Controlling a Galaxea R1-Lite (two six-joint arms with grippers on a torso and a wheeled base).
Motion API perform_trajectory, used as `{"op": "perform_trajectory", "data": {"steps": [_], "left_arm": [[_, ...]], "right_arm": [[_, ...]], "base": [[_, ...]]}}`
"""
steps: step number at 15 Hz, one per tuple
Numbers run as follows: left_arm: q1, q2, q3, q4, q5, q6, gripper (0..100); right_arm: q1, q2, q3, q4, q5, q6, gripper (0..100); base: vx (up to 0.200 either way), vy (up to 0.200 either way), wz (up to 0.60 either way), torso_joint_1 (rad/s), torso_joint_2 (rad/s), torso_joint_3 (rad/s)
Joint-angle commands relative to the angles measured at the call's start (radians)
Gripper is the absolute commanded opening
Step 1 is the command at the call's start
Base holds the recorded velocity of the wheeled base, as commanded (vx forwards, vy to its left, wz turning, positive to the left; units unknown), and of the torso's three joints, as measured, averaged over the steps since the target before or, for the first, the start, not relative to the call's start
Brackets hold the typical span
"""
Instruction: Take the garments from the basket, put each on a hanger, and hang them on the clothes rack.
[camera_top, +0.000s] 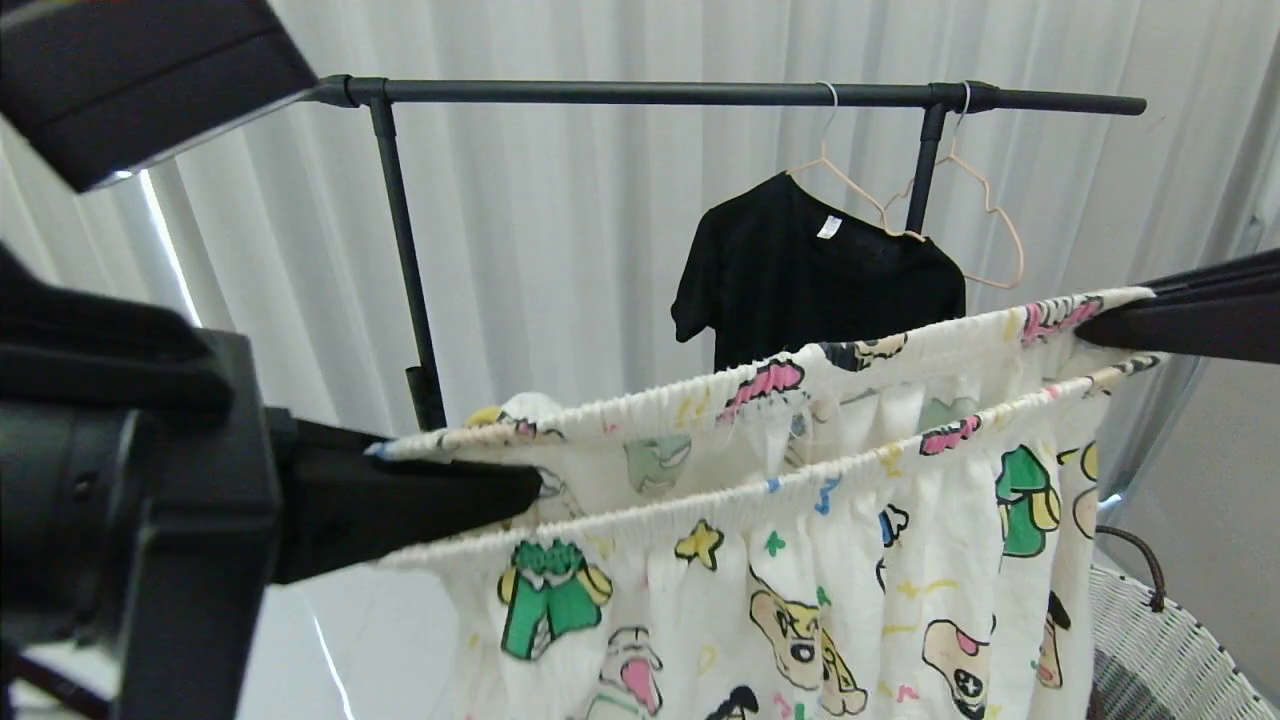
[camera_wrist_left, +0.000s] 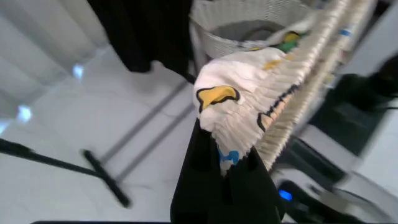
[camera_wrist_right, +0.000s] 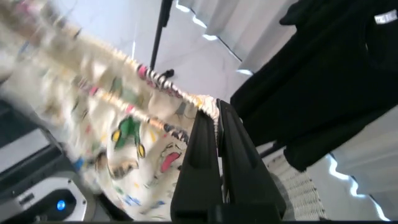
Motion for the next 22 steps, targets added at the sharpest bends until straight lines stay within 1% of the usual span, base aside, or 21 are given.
{"op": "perform_trajectory", "data": {"steps": [1, 2, 3, 5, 7, 9, 10, 11, 12, 13, 14, 17, 18, 22], "left_arm": [[-0.127, -0.057, -0.002, 0.028, -0.009, -0.124, 0], [-0.220, -0.067, -0.004, 0.028, -0.008, -0.243, 0], [-0.254, -0.079, -0.004, 0.028, -0.008, -0.277, 0], [-0.271, -0.091, 0.004, 0.028, -0.008, -0.282, 0], [-0.271, -0.093, 0.002, 0.028, 0.000, -0.280, 0], [-0.268, -0.086, 0.005, 0.029, 0.034, -0.266, 0], [-0.252, -0.079, 0.005, 0.028, 0.081, -0.204, 0], [-0.237, -0.071, 0.005, 0.028, 0.107, -0.159, 0], [-0.147, -0.039, -0.004, 0.015, 0.179, 0.028, 0], [-0.124, -0.028, -0.012, -0.027, 0.179, 0.105, 0], [-0.122, -0.016, -0.010, -0.057, 0.181, 0.111, 0], [-0.122, -0.021, 0.015, -0.058, 0.182, 0.109, 0], [-0.122, -0.027, 0.031, -0.058, 0.184, 0.109, 0], [-0.119, -0.051, 0.104, -0.058, 0.189, 0.112, 0]], "right_arm": [[-0.025, 0.060, -0.031, -0.012, 0.020, -0.003, 0], [-0.027, 0.096, -0.076, -0.017, 0.032, -0.003, 0], [-0.027, 0.116, -0.104, -0.017, 0.034, -0.003, 0], [-0.027, 0.137, -0.131, -0.017, 0.034, -0.003, 0], [-0.027, 0.131, -0.128, -0.014, 0.034, -0.011, 0], [-0.031, 0.099, -0.124, 0.020, 0.026, -0.011, 0], [-0.045, 0.063, -0.122, 0.091, 0.024, -0.011, 0], [-0.047, 0.048, -0.120, 0.123, 0.024, -0.011, 0], [-0.045, 0.010, -0.107, 0.198, 0.029, -0.011, 0], [-0.039, -0.004, -0.079, 0.203, 0.029, -0.011, 0], [-0.027, -0.003, -0.068, 0.200, 0.027, -0.011, 0], [-0.005, 0.013, -0.068, 0.193, 0.024, -0.011, 0], [-0.005, 0.013, -0.064, 0.198, 0.024, -0.011, 100], [-0.007, -0.013, -0.045, 0.195, 0.024, -0.007, 100]], "base": [[0.000, 0.000, 0.00, 0.000, 0.00, 0.000], [0.000, 0.000, 0.00, 0.000, 0.00, 0.000], [0.000, 0.000, 0.00, 0.000, 0.00, 0.000], [0.000, 0.000, 0.00, 0.000, 0.00, 0.000], [0.000, 0.000, 0.00, 0.000, 0.00, 0.000], [0.000, 0.000, 0.00, 0.000, 0.00, 0.000], [0.000, 0.000, 0.00, 0.000, 0.00, 0.000], [0.000, 0.000, 0.00, 0.000, 0.00, 0.000], [0.000, 0.000, 0.00, 0.000, 0.00, 0.000], [0.000, 0.000, 0.00, 0.000, 0.00, 0.000], [0.000, 0.000, 0.00, 0.000, 0.00, 0.000], [0.000, 0.000, 0.00, 0.000, 0.00, 0.000], [0.000, 0.000, 0.00, 0.000, 0.00, 0.000], [0.000, 0.000, 0.00, 0.000, 0.00, 0.000]]}}
